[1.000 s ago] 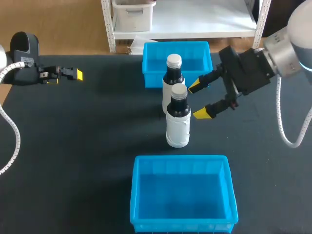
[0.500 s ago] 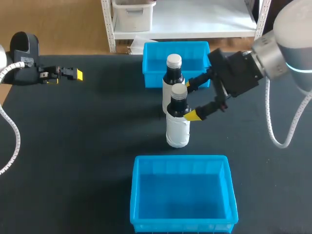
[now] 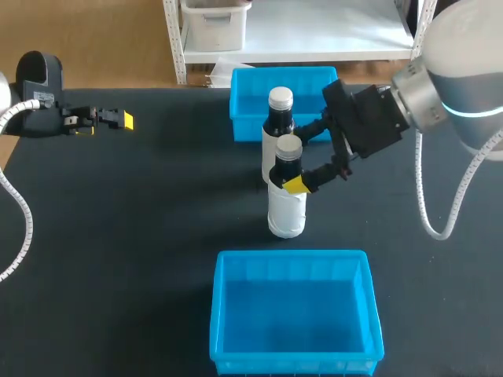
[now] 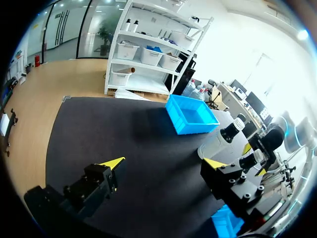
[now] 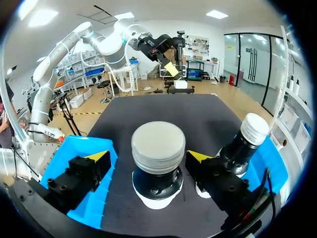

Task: Pick up the bottle, and place it in the far bin if it is heavy, or in the near bin if it is light.

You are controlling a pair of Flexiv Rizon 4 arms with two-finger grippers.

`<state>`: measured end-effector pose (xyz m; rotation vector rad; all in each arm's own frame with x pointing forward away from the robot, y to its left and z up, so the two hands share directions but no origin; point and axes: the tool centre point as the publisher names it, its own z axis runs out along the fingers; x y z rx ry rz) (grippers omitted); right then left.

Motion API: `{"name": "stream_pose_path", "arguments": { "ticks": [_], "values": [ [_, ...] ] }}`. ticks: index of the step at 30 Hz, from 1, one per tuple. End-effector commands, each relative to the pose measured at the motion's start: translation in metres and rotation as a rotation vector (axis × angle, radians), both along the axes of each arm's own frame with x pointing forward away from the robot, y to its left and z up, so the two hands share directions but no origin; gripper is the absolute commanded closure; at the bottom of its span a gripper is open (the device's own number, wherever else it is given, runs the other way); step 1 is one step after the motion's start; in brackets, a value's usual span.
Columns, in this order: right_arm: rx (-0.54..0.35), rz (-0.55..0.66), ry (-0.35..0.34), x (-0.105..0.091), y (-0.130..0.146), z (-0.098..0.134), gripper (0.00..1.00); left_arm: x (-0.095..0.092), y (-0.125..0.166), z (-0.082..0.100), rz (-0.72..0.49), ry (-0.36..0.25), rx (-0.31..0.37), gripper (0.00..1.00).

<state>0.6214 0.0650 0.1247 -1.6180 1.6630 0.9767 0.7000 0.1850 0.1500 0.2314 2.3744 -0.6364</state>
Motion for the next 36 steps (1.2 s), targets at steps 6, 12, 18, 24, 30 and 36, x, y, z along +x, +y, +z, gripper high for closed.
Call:
{"name": "stream_pose_path", "arguments": {
  "ticks": [6,12,18,24,30,36],
  "values": [
    [0.01,-0.027,-0.002,0.0041,0.0022,-0.003,0.0,0.0,0.0,0.0,0.0,0.0,0.0,0.0],
    [0.014,-0.029,-0.002,0.0047,0.0026,-0.0029,0.06,0.0,0.0,0.0,0.0,0.0,0.0,0.0],
    [0.014,-0.026,0.0,0.0049,0.0035,-0.0034,0.14,0.0,0.0,0.0,0.0,0.0,0.0,0.0],
    [0.017,-0.025,0.004,0.0051,0.004,-0.0042,0.22,0.0,0.0,0.0,0.0,0.0,0.0,0.0],
    [0.02,-0.025,0.005,0.0055,0.0049,-0.0046,0.38,0.0,0.0,0.0,0.0,0.0,0.0,0.0],
    [0.019,-0.024,0.005,0.0055,0.0051,-0.0051,0.51,0.0,0.0,0.0,0.0,0.0,0.0,0.0]
  ]
}}
